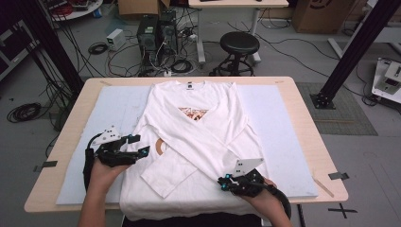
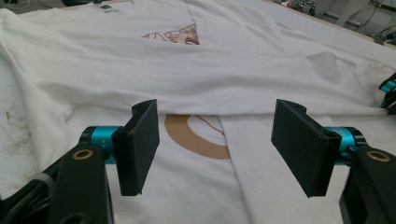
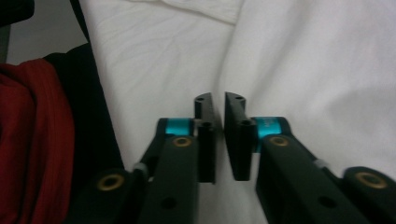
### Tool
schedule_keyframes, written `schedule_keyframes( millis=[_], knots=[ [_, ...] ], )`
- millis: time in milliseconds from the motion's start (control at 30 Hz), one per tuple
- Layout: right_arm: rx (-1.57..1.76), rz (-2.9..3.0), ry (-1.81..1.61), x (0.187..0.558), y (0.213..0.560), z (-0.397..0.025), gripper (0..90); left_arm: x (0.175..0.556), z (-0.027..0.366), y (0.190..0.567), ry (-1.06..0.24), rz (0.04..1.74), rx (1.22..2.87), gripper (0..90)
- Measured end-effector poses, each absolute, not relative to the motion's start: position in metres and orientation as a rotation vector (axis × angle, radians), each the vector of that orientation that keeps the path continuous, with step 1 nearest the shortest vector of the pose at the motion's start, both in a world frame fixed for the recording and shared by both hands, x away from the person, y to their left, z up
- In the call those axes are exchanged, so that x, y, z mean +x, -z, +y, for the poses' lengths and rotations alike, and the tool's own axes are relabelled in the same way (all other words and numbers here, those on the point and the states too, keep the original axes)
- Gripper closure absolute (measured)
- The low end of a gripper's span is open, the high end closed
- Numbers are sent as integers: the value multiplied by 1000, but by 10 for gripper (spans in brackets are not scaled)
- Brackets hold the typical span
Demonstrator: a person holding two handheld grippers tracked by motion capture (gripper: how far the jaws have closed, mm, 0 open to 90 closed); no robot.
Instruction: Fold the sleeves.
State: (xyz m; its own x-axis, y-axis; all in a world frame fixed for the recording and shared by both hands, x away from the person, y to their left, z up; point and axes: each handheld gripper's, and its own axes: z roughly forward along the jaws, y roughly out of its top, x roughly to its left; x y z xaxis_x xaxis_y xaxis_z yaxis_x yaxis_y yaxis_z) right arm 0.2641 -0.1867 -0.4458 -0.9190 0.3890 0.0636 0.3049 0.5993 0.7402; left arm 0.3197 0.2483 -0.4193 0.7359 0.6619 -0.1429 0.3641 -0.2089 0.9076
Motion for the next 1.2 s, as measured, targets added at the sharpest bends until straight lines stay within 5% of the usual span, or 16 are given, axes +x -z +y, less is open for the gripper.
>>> schedule_keyframes(
  millis=[67,500,667,1000,1200],
  knots=[
    [589,2688,-1246,264,442,-190,735,319,249,419,-335,800,1821,323],
    [942,2418,-1110,281,441,-247,696,319,250,418,-340,801,1818,324],
    [931,2478,-1090,284,447,-250,886,319,251,418,-342,802,1815,324],
    [983,2490,-1064,277,443,-252,894,317,257,414,-355,805,1800,324],
    [937,2417,-1163,277,438,-253,633,317,256,414,-354,803,1799,324]
  ],
)
